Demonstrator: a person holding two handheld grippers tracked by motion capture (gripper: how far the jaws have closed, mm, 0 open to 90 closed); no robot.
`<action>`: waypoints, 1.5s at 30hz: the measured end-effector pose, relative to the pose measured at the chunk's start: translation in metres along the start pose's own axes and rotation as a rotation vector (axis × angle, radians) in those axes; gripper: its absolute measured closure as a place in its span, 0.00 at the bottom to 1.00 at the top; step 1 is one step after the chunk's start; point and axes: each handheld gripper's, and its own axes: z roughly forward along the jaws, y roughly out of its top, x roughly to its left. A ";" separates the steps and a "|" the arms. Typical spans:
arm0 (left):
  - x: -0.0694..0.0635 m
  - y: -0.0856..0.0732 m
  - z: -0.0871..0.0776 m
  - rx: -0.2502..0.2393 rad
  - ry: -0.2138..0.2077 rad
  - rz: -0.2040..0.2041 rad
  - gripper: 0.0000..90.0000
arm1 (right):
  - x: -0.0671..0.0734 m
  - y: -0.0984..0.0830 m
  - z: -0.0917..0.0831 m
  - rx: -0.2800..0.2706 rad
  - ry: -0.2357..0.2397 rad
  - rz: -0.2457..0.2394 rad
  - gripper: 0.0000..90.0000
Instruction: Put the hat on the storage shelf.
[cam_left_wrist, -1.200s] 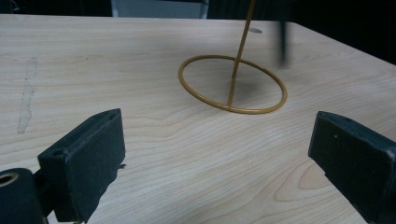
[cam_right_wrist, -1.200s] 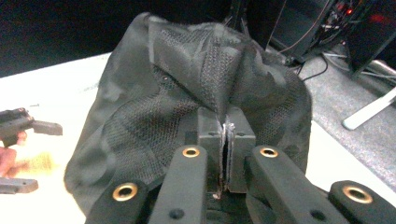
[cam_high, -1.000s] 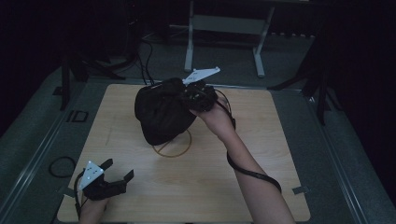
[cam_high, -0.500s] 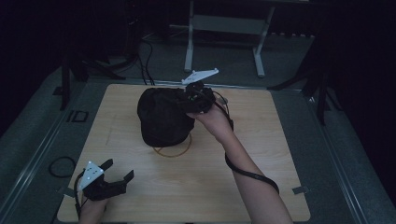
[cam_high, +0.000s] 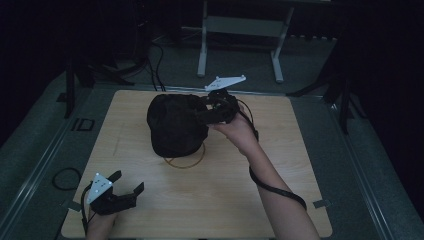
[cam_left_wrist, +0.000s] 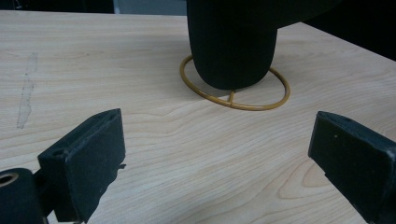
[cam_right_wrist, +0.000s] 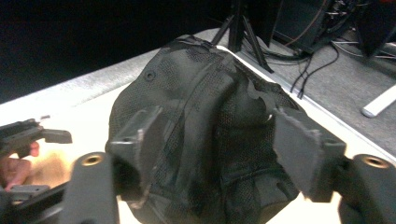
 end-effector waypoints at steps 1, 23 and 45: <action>0.000 0.000 0.000 0.001 0.000 0.001 0.05 | -0.001 -0.001 -0.002 -0.007 0.002 0.003 0.31; 0.000 -0.002 0.001 0.014 0.006 0.012 0.05 | -0.004 -0.034 -0.020 -0.042 -0.007 -0.057 0.14; -0.001 -0.004 0.001 0.016 -0.002 0.021 0.05 | -0.009 -0.074 -0.026 -0.019 -0.018 -0.051 0.14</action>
